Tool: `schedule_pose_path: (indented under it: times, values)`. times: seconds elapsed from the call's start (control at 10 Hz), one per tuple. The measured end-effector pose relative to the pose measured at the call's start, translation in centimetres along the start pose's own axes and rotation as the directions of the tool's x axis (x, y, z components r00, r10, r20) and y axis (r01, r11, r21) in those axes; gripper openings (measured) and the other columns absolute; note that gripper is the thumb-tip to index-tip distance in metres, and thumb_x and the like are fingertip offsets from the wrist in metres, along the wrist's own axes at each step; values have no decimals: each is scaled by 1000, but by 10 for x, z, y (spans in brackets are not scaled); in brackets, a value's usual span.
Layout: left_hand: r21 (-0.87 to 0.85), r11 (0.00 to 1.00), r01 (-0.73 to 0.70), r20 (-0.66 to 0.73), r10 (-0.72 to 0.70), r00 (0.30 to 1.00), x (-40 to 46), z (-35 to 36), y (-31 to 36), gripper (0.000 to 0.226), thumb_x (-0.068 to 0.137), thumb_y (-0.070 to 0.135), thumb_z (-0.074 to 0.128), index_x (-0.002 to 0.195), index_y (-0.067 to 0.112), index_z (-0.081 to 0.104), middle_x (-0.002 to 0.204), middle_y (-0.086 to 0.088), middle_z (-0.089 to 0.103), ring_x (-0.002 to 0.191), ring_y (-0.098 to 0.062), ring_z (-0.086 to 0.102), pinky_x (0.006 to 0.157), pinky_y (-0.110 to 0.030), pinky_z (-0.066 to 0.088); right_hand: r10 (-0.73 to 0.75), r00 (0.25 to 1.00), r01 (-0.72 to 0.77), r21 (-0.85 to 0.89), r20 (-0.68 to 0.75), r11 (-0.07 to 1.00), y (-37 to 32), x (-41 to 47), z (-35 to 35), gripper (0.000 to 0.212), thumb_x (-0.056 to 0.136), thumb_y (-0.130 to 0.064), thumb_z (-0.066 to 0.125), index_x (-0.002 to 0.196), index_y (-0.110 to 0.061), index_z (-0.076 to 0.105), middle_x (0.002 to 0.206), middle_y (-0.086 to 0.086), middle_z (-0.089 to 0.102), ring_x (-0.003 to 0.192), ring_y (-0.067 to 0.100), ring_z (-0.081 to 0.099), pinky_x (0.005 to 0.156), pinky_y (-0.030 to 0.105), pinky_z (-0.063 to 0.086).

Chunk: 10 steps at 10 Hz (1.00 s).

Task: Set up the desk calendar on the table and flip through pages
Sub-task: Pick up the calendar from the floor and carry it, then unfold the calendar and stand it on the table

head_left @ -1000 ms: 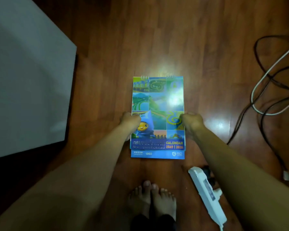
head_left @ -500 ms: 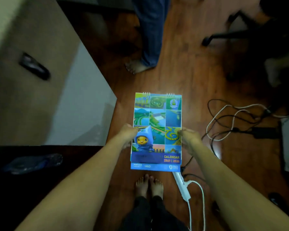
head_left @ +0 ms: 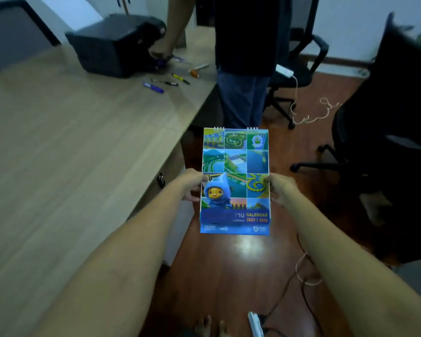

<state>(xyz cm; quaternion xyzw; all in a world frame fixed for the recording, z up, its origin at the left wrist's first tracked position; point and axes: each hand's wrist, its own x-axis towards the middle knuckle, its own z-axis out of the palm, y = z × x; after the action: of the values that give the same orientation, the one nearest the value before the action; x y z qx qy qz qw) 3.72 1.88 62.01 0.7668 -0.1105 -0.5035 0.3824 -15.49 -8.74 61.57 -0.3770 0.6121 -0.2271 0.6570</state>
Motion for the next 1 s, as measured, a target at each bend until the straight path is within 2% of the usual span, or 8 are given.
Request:
schedule_pose_path:
  times: [0.1, 0.2, 0.3, 0.4, 0.6, 0.7, 0.9, 1.0]
  values:
    - [-36, 993, -114, -33, 113, 993, -19, -33, 31, 5, 90, 14, 52, 86, 11, 54, 90, -6, 54, 80, -18, 57, 77, -44, 56, -119, 991, 117, 35, 65, 993, -46, -8, 31, 36, 84, 5, 56, 118, 1, 66, 66, 8, 57, 55, 21, 57, 77, 43, 56]
    - [-42, 983, -179, -157, 170, 973, -37, -75, 46, 7, 90, 13, 52, 96, 12, 55, 91, -6, 52, 86, -21, 55, 65, -40, 53, -155, 977, 156, 4, 148, 988, -75, -17, 78, 33, 85, 2, 57, 117, -3, 66, 67, 6, 59, 54, 18, 57, 46, 24, 52]
    - [-121, 968, -218, -261, 180, 948, -53, -127, 37, 6, 90, 12, 51, 85, 14, 54, 98, -5, 54, 97, -23, 54, 77, -44, 53, -168, 946, 192, -61, 278, 980, -86, -33, 127, 30, 86, -2, 58, 115, -4, 66, 66, 6, 58, 50, 15, 54, 33, 15, 42]
    - [-198, 949, -245, -400, 150, 904, -74, -186, 14, 14, 90, 13, 52, 76, 17, 51, 87, -2, 54, 80, -18, 55, 67, -39, 53, -160, 894, 225, -110, 419, 968, -84, -59, 197, 31, 86, -3, 59, 117, -4, 62, 70, 6, 59, 56, 15, 56, 44, 25, 45]
    - [-323, 893, -313, -620, 50, 783, -126, -295, -68, 15, 88, 11, 55, 76, 16, 49, 83, -1, 54, 71, -15, 53, 64, -35, 53, -110, 759, 303, -199, 641, 932, -37, -122, 332, 20, 89, -2, 52, 76, -16, 57, 73, 1, 56, 62, 12, 52, 53, 24, 41]
    - [-346, 868, -356, -742, -22, 670, -160, -344, -125, 20, 87, 11, 56, 72, 18, 45, 79, -1, 52, 66, -15, 51, 56, -31, 51, -41, 680, 332, -258, 732, 907, 6, -167, 395, 25, 89, -3, 50, 69, -18, 54, 69, 0, 53, 61, 10, 49, 55, 23, 39]
    - [-228, 917, -329, -924, -97, 370, -220, -408, -220, 20, 82, 18, 61, 72, 23, 45, 83, -8, 57, 78, -25, 57, 71, -43, 56, 55, 556, 368, -305, 829, 879, 82, -253, 485, 25, 86, -2, 49, 69, -18, 58, 69, -1, 56, 61, 10, 50, 56, 24, 41]
    - [-235, 913, -332, -952, -148, 267, -238, -419, -255, 21, 82, 21, 61, 73, 25, 43, 81, -7, 54, 84, -28, 57, 83, -54, 54, 98, 460, 413, -311, 882, 856, 106, -284, 514, 30, 87, -1, 46, 68, -19, 60, 70, -2, 55, 62, 10, 50, 56, 24, 39]
